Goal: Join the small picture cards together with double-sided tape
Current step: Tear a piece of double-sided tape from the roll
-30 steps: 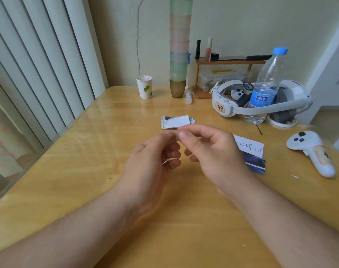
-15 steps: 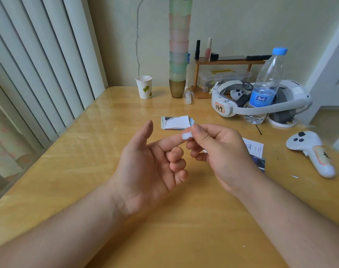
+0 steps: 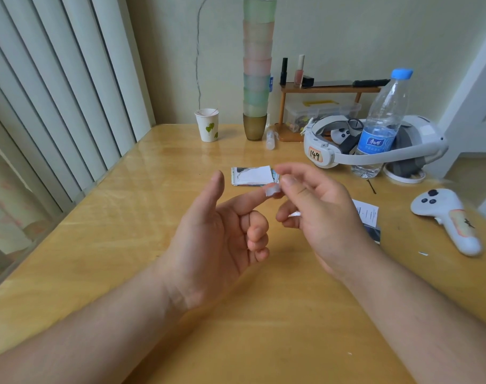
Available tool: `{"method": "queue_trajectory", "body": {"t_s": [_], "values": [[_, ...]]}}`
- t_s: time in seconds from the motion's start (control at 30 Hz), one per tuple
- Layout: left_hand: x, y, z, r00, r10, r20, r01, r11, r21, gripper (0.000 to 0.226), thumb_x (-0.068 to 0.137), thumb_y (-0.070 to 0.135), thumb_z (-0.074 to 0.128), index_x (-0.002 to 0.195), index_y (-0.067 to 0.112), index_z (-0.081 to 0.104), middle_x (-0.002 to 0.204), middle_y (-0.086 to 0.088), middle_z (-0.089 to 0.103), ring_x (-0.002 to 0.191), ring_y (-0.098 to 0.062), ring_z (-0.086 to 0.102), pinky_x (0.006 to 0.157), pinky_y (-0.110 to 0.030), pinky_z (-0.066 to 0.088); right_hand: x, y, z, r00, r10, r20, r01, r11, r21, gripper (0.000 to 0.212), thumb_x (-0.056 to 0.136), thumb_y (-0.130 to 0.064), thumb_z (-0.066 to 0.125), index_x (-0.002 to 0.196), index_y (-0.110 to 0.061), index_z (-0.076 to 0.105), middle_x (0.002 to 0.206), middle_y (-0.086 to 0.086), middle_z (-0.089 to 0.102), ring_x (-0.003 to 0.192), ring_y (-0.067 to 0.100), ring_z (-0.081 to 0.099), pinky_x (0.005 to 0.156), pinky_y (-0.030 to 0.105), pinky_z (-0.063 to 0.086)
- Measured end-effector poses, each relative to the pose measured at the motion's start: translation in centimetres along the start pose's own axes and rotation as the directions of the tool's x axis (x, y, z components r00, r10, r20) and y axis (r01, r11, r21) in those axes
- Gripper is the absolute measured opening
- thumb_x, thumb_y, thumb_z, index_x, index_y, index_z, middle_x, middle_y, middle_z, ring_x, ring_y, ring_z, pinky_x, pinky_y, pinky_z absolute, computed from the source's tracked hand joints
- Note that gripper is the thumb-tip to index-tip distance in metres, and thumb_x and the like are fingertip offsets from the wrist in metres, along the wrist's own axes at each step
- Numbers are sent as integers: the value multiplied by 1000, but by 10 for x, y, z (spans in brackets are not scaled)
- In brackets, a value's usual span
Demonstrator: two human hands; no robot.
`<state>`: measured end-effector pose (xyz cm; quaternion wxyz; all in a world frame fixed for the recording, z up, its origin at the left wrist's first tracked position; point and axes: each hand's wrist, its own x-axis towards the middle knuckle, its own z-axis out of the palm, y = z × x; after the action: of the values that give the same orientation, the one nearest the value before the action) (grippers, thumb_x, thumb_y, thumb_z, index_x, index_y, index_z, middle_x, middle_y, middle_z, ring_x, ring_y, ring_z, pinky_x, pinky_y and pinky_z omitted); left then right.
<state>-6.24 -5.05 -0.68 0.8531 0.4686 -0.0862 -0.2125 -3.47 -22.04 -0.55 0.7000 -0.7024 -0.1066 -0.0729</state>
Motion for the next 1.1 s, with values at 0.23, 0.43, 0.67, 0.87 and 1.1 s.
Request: {"method": "queue_trajectory", "body": {"t_s": [0.23, 0.43, 0.67, 0.87, 1.1], "values": [[-1, 0, 1, 999, 10, 49, -11, 1000, 23, 83, 96, 72, 29, 139, 13, 67, 66, -4, 45, 63, -19, 37, 69, -36, 38, 0, 6, -6, 832, -553, 40, 484, 688, -541, 5, 83, -15, 79, 85, -18, 76, 86, -4, 64, 75, 14, 63, 66, 23, 52], [-2, -7, 0, 993, 55, 100, -77, 970, 229, 80, 94, 75, 27, 147, 25, 60, 68, -4, 52, 65, -17, 44, 76, -36, 41, -1, 7, -4, 898, -439, -30, 374, 797, -474, 8, 85, -18, 77, 81, -24, 75, 82, -11, 68, 72, 15, 65, 66, 34, 55], [-4, -13, 4, 987, 89, 132, -139, 889, 436, 82, 90, 70, 20, 160, 31, 38, 71, -7, 59, 69, -16, 50, 71, -21, 46, -2, 3, -2, 822, -569, -9, 438, 643, -628, 8, 80, -17, 73, 74, -21, 73, 69, -9, 63, 64, 12, 59, 61, 29, 49], [-5, -15, 5, 983, 104, 153, -166, 857, 488, 82, 89, 73, 25, 162, 37, 30, 71, -6, 62, 71, -18, 52, 72, -21, 47, -2, 4, -2, 843, -538, -21, 404, 658, -635, 13, 83, -11, 74, 73, -19, 70, 68, -9, 62, 64, 10, 58, 60, 23, 47], [-6, -11, 4, 985, 67, 161, -126, 911, 392, 85, 88, 76, 25, 161, 33, 36, 73, -7, 62, 69, -17, 51, 76, -28, 45, -1, 8, -2, 884, -467, 13, 389, 720, -575, 8, 92, -19, 65, 84, -21, 67, 80, -11, 63, 65, 11, 57, 60, 28, 48]]}}
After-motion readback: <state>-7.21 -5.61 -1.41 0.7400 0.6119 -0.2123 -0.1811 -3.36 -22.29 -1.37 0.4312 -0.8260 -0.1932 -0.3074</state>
